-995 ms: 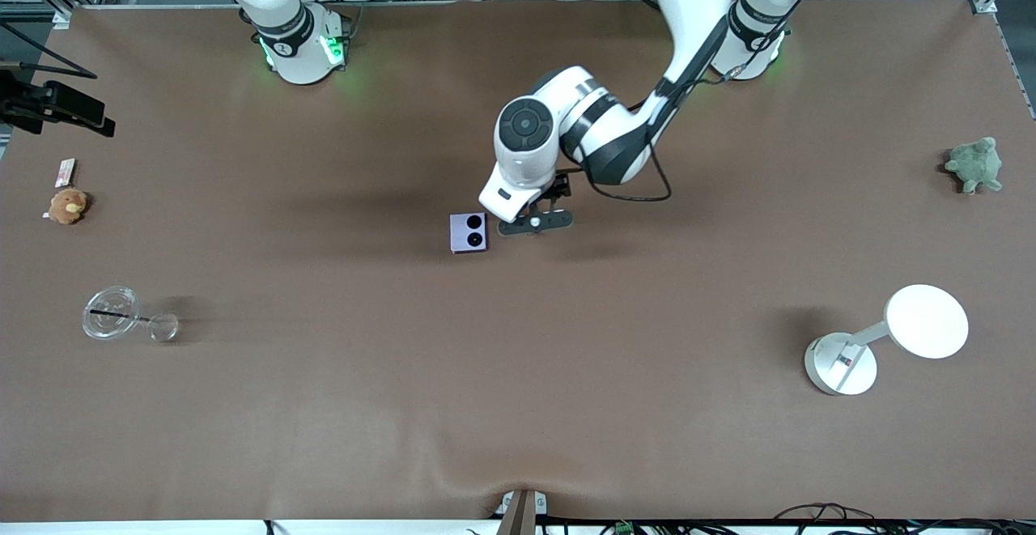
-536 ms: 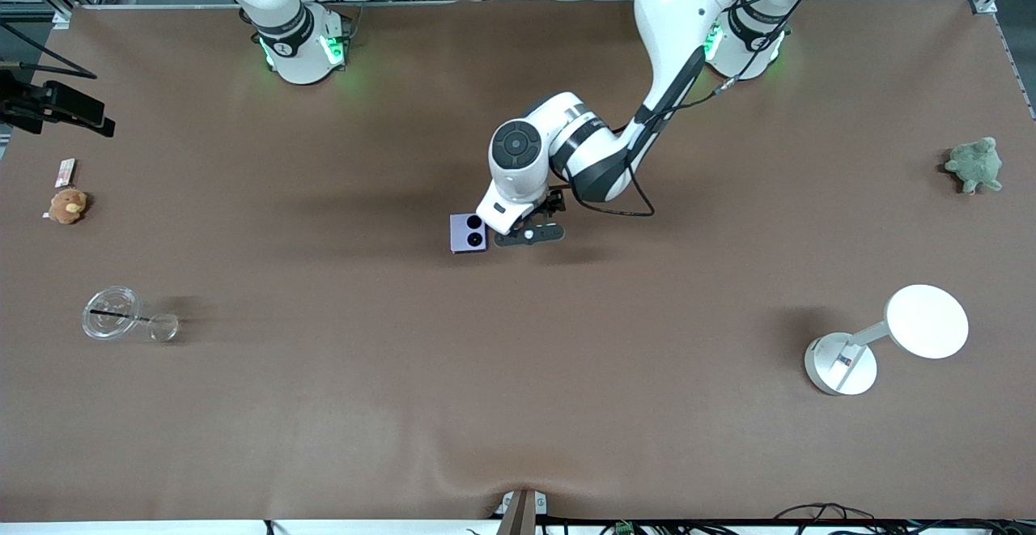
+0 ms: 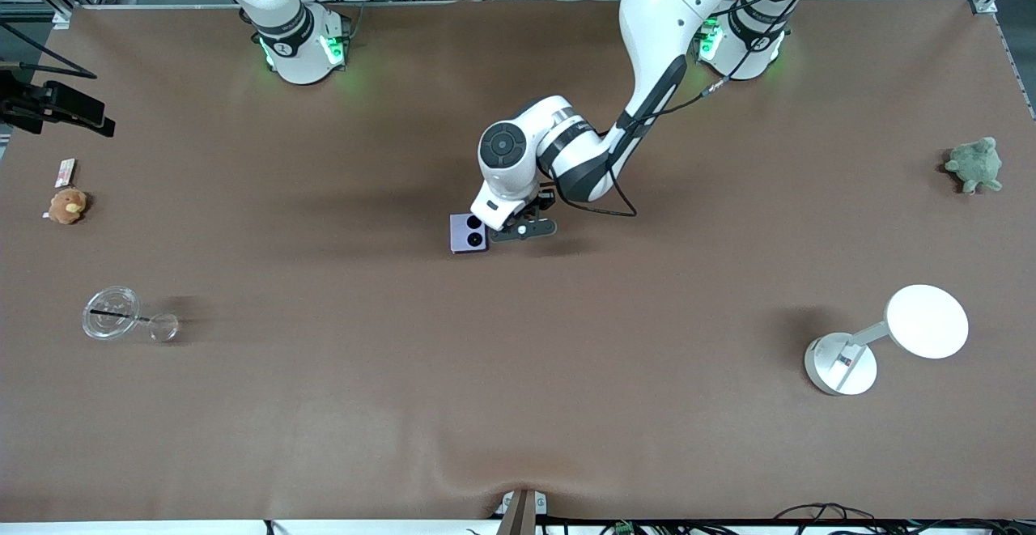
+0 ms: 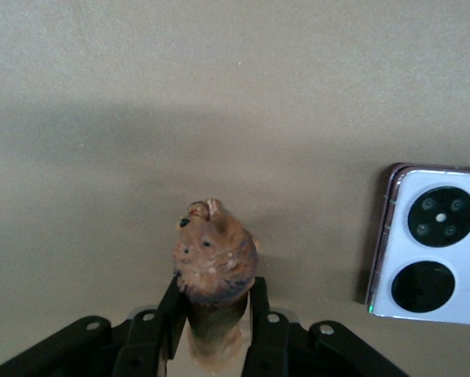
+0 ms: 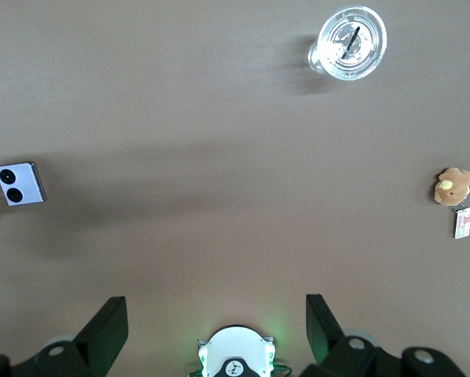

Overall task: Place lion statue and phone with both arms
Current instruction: 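Lower the left gripper over the lion statue and close on it, then carry the lion toward the lamp while the right gripper reaches the phone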

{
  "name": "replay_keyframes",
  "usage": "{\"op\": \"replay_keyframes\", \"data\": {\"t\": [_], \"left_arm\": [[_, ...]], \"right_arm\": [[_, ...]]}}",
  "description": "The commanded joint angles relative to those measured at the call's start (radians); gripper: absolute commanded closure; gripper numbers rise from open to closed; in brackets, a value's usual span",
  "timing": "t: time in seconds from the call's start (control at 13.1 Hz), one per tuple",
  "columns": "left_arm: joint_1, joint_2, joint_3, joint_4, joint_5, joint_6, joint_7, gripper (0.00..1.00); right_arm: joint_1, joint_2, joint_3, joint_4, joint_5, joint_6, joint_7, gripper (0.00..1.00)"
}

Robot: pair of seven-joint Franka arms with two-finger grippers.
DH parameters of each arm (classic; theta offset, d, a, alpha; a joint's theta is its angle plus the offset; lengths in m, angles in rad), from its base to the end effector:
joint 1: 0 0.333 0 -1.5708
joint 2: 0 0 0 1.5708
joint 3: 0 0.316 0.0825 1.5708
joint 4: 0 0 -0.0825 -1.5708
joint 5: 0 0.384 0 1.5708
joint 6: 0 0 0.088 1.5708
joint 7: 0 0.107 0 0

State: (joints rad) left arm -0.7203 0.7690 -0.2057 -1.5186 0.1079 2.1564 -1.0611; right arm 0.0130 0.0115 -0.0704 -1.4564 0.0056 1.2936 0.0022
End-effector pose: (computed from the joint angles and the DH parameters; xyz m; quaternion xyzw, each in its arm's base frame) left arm 0.4394 -0.5419 0.2033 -0.9962 -0.0591 0.0559 0.0315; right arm 0.5269 -0.0293 0.6489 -0.9958 0.0292 0.0869 0.0048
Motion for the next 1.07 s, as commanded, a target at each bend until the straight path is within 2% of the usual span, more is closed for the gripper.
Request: {"op": "replay_keyframes", "data": {"t": [0.0,0.23,0.38,0.54,0.77,0.99], "left_arm": [[0.007,-0.023,0.008,0.029,0.024,0.0,-0.022,1.0],[0.044,-0.089,0.041,0.106,0.019,-0.009,-0.065,1.0],[0.097,-0.149,0.048,0.106,0.018,-0.009,-0.068,1.0],[0.177,-0.184,0.048,0.104,0.025,-0.012,-0.059,1.0],[0.304,-0.185,0.049,0.101,0.041,-0.021,0.025,1.0],[0.392,-0.169,0.049,0.094,0.116,-0.021,0.099,1.0]], "right_arm": [[0.005,0.024,-0.002,0.024,0.016,-0.013,-0.007,0.0],[0.005,0.048,-0.002,0.024,0.014,-0.013,-0.007,0.0],[0.019,0.129,0.0,0.022,0.013,-0.023,-0.01,0.0],[0.025,0.143,0.0,0.027,0.014,-0.045,-0.008,0.0],[0.059,0.145,0.0,0.027,0.016,-0.051,-0.004,0.0],[0.113,0.171,0.001,0.025,0.043,-0.04,0.007,0.0]]}}
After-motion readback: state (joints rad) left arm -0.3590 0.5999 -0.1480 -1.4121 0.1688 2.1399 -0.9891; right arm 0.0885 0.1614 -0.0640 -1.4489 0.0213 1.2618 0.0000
